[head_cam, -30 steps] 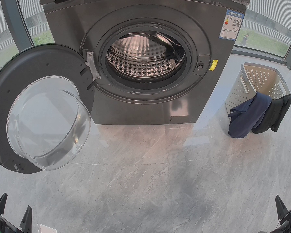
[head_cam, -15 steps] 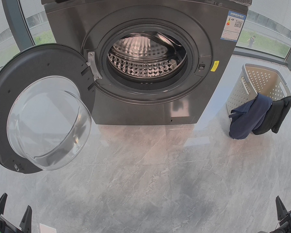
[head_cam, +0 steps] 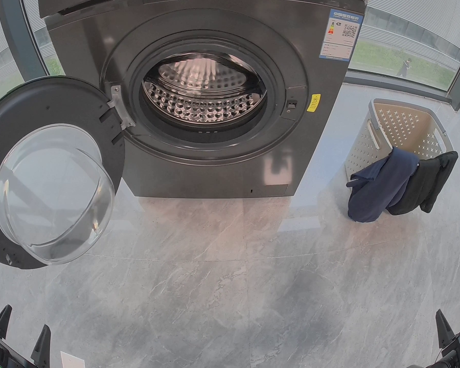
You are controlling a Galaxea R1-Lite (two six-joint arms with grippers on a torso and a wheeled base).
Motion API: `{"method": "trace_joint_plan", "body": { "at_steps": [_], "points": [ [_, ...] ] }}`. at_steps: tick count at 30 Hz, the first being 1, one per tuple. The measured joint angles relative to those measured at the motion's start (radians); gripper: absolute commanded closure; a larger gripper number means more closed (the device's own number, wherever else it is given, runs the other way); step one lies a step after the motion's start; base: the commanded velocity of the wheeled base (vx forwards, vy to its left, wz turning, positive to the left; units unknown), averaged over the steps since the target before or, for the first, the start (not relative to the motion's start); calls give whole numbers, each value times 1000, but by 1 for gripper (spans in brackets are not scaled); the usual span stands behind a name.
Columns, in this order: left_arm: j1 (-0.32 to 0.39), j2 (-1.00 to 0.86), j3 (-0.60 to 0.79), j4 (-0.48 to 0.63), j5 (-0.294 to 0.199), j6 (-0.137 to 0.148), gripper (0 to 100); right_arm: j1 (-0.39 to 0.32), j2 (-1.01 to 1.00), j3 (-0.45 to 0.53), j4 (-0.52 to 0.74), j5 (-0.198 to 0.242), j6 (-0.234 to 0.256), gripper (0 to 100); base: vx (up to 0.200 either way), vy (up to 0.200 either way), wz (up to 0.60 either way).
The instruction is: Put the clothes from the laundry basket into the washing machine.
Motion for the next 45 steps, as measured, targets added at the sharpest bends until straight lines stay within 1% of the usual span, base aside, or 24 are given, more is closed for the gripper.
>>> {"method": "trace_joint_plan", "body": {
  "at_steps": [18, 36, 45],
  "points": [
    [2, 0, 0, 0, 1, 0, 0, 0, 1, 0, 0, 0, 0, 0, 0, -200, 0],
    [1, 0, 0, 1, 0, 4, 0, 0, 1, 0, 0, 0, 0, 0, 0, 0, 0],
    [1, 0, 0, 1, 0, 5, 0, 0, 2, 0, 0, 0, 0, 0, 0, -200, 0]
  ]
}}
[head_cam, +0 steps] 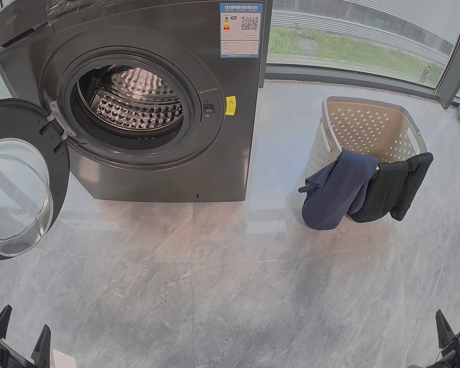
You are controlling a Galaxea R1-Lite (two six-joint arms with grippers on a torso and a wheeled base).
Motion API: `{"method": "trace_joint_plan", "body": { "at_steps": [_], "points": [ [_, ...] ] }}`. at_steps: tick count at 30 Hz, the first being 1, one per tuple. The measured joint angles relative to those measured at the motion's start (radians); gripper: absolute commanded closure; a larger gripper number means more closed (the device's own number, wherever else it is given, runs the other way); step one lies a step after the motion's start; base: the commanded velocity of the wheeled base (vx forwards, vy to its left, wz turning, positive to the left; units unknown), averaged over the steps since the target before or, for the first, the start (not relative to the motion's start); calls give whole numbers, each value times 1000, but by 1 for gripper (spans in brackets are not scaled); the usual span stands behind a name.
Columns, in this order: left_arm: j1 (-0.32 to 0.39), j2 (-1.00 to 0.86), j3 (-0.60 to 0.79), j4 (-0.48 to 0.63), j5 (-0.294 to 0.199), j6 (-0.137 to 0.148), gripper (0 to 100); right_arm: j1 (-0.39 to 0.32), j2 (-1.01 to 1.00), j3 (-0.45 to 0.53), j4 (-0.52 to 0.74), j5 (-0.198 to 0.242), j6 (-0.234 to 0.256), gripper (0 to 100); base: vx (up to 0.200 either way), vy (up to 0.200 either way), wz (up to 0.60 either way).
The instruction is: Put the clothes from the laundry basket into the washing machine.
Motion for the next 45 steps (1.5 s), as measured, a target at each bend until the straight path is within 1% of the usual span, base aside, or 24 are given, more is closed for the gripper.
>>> {"method": "trace_joint_plan", "body": {
  "at_steps": [16, 21, 33, 39, 45],
  "points": [
    [-1, 0, 0, 0, 0, -5, 0, 0, 1, 0, 0, 0, 0, 0, 0, -200, 0],
    [-1, 0, 0, -1, 2, -11, 0, 0, 1, 0, 0, 0, -1, 0, 0, -200, 0],
    [-1, 0, 0, -1, 3, -10, 0, 0, 1, 0, 0, 0, -1, 0, 0, -200, 0],
    [-1, 0, 0, -1, 3, -10, 0, 0, 1, 0, 0, 0, -1, 0, 0, 0, 0],
    [0, 0, 0, -1, 3, -8, 0, 0, 2, 0, 0, -1, -1, 0, 200, 0, 0]
  ]
}}
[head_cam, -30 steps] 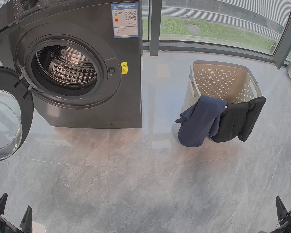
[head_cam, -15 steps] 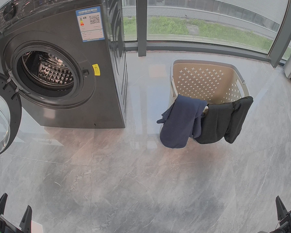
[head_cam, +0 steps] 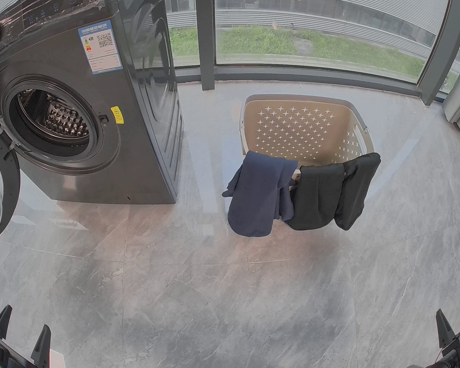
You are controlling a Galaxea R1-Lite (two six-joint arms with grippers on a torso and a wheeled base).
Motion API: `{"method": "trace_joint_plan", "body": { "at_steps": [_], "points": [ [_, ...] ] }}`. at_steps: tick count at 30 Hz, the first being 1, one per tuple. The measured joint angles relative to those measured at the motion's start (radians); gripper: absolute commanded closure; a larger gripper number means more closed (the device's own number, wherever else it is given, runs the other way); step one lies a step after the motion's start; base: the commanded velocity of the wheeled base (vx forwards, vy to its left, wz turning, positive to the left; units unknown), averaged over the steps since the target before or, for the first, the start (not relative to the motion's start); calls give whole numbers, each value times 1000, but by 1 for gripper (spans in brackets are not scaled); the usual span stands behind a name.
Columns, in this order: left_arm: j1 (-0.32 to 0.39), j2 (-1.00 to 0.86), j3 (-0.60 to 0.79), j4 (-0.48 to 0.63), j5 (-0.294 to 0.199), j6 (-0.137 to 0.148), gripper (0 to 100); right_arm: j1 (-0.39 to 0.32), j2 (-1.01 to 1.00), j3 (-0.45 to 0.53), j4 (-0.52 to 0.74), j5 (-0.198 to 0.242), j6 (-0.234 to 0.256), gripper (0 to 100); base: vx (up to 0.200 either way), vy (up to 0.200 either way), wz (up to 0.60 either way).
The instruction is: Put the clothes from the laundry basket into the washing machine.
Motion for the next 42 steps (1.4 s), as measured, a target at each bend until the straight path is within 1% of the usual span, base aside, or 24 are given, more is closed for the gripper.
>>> {"method": "trace_joint_plan", "body": {
  "at_steps": [9, 15, 36, 42],
  "points": [
    [-1, 0, 0, 0, 0, -2, 0, -1, 0, 0, -11, 0, 0, 0, 200, 0, 0],
    [-1, 0, 0, -1, 1, -2, 0, 0, 0, 0, -13, 0, 2, 0, 0, 0, 0],
    [1, 0, 0, 0, 1, -1, 0, -3, 1, 0, -12, -5, 3, 0, 0, -200, 0],
    [0, 0, 0, -1, 0, -4, 0, -3, 1, 0, -12, -5, 3, 0, 0, 0, 0]
  ]
}}
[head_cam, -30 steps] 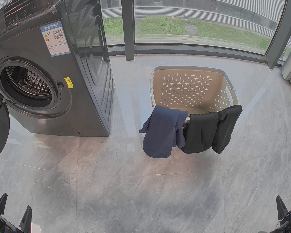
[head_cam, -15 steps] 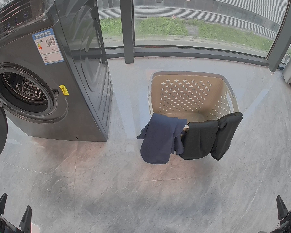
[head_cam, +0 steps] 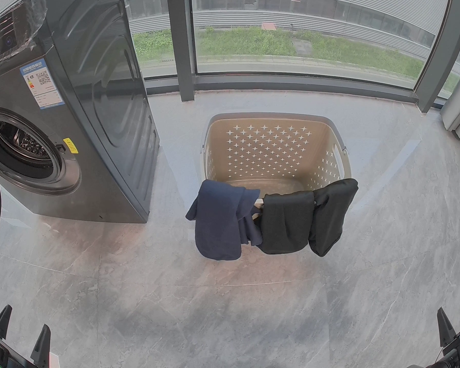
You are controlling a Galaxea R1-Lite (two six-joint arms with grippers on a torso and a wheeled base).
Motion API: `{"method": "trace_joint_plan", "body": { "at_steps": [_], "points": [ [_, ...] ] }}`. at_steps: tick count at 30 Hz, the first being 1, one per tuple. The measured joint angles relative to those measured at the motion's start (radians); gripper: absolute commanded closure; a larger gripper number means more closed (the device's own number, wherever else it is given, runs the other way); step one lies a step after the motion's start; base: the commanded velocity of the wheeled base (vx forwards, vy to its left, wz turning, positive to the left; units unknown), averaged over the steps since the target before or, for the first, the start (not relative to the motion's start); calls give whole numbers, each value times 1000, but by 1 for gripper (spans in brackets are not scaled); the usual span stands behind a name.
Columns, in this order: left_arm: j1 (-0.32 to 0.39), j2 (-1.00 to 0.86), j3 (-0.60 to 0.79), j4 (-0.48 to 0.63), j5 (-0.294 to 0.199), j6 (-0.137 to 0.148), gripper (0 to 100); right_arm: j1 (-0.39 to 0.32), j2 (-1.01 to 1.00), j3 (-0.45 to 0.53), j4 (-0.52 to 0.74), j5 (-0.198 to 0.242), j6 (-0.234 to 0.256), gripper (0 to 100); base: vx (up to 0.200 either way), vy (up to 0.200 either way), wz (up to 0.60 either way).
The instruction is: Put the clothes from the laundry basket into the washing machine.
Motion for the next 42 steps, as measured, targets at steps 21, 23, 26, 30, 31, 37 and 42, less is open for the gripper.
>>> {"method": "trace_joint_plan", "body": {
  "at_steps": [21, 23, 26, 30, 31, 37, 42],
  "points": [
    [-1, 0, 0, 0, 1, -1, 0, -2, 0, 0, -1, 0, 0, 0, 86, 0, 0],
    [0, 0, 0, 0, 1, -1, 0, -1, 0, 0, -1, 0, 0, 0, 0, 0, 0],
    [-1, 0, 0, 0, 1, -1, 0, -1, 0, 0, -1, 0, 0, 0, 0, 0, 0],
    [-1, 0, 0, 1, 0, -1, 0, 0, 0, 0, -1, 0, 1, 0, 0, 0, 0],
    [-1, 0, 0, 1, 0, -1, 0, 0, 0, 0, -1, 0, 1, 0, 0, 0, 0],
    [-1, 0, 0, 0, 1, -2, 0, 1, 0, 0, 0, 0, 1, 0, 0, 0, 0],
    [-1, 0, 0, 0, 1, -1, 0, 0, 0, 0, 0, 0, 1, 0, 0, 0, 0]
  ]
}}
